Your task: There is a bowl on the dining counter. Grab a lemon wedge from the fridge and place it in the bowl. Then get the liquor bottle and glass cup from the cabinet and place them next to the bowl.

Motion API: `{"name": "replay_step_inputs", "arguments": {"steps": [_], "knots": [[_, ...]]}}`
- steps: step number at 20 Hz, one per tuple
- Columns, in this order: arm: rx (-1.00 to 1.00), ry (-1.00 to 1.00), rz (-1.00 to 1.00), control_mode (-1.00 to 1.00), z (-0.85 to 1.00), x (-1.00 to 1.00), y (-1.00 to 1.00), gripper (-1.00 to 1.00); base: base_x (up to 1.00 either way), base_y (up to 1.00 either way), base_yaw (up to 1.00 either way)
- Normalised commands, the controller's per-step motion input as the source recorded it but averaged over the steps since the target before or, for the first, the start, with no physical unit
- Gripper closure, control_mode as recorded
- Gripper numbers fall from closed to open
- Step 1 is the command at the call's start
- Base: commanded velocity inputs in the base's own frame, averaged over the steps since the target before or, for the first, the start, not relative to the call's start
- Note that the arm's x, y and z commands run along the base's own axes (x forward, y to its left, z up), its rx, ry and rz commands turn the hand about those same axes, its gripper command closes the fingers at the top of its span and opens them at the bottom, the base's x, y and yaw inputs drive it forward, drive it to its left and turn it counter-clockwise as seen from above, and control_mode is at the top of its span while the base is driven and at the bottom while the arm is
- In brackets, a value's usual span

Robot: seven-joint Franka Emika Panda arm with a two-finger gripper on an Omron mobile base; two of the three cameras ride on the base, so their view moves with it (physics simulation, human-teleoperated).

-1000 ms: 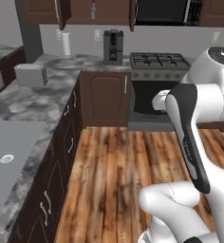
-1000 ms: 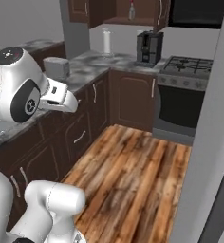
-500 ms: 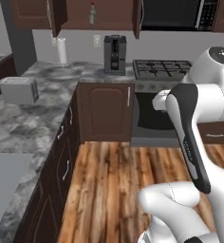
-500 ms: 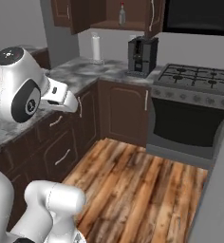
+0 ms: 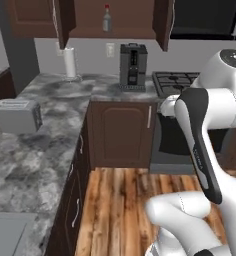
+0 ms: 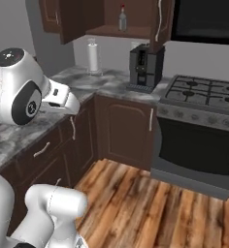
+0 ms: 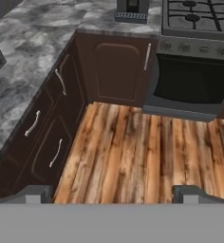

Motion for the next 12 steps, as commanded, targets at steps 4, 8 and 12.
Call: {"name": "replay_step_inputs", "arguments": {"steps": [4,8,12], "knots": [[0.00,0.00,0.00,1.00,0.00,0.00,0.00,-1.00,1.00,0.22,0.00],[0.00,0.00,0.00,1.00,0.00,0.00,0.00,-1.00,1.00,0.07,0.00],[0.00,0.00,0.00,1.00,0.00,0.00,0.00,-1.00,1.00,0.01,0.00]]}}
